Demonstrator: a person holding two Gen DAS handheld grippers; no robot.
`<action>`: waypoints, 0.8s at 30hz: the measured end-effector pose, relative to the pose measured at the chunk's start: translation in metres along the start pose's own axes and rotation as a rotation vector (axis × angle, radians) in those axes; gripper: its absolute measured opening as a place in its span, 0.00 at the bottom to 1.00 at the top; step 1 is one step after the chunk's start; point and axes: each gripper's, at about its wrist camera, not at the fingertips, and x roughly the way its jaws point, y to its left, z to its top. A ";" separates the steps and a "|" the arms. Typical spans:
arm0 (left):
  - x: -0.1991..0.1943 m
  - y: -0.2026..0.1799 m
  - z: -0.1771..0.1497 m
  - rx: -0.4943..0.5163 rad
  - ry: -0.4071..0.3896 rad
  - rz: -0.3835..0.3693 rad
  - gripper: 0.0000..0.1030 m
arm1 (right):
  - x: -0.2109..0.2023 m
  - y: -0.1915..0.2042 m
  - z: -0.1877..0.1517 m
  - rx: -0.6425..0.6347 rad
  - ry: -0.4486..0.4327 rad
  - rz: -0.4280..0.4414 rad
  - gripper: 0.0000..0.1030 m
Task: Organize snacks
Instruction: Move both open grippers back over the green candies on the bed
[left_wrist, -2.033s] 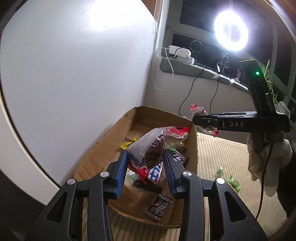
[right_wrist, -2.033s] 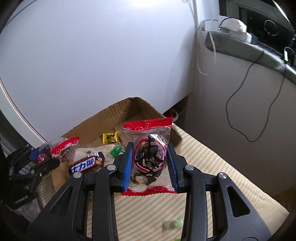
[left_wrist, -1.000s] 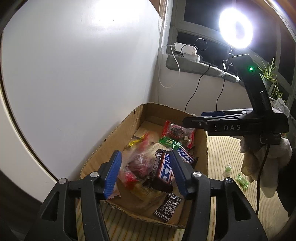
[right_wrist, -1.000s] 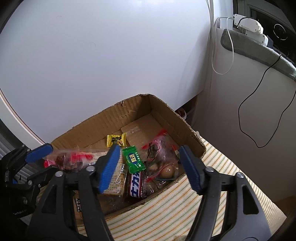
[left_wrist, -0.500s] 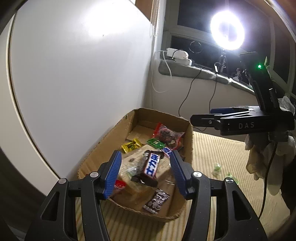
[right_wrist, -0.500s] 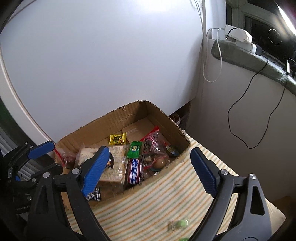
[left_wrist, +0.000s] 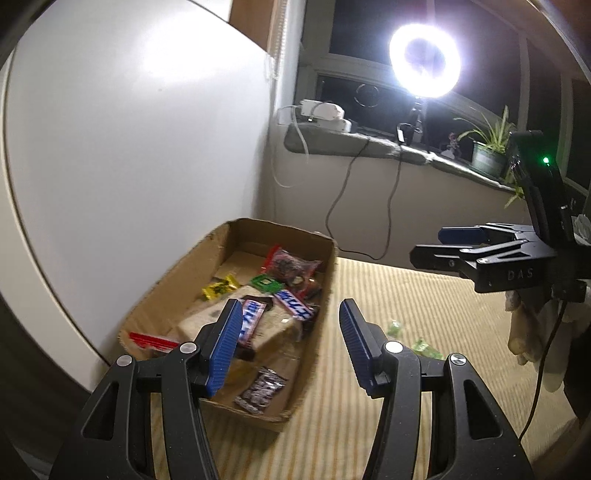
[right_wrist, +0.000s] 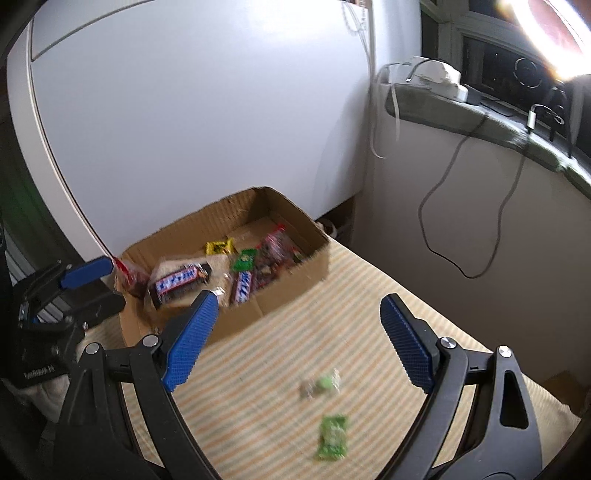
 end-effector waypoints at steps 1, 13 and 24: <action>0.001 -0.003 -0.001 0.004 0.003 -0.006 0.52 | -0.004 -0.003 -0.005 0.002 0.001 -0.006 0.89; 0.030 -0.054 -0.015 0.071 0.077 -0.114 0.37 | -0.018 -0.030 -0.074 -0.031 0.070 -0.054 0.89; 0.073 -0.084 -0.023 0.108 0.178 -0.190 0.25 | 0.009 -0.033 -0.112 -0.026 0.178 0.027 0.55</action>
